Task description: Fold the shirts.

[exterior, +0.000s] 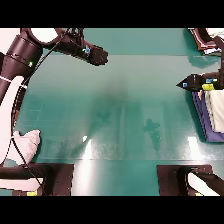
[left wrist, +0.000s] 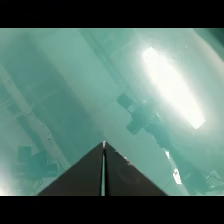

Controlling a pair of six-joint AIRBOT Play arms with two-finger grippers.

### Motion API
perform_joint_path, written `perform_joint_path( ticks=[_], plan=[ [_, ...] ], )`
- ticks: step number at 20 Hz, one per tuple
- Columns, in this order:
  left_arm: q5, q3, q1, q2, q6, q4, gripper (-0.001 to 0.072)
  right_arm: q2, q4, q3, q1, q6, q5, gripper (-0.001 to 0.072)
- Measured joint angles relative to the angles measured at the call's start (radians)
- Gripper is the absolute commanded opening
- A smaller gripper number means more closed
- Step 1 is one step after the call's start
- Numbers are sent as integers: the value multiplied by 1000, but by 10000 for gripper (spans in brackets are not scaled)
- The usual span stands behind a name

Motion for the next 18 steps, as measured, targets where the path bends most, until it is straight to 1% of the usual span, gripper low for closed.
perform_joint_path(
  ticks=[15,18],
  plan=[
    [3,0,0,0,0,0,23,0,-1,0,1,0,19,15],
    [39,0,3,2,0,1,22,0,-1,0,1,0,27,16]
  ],
)
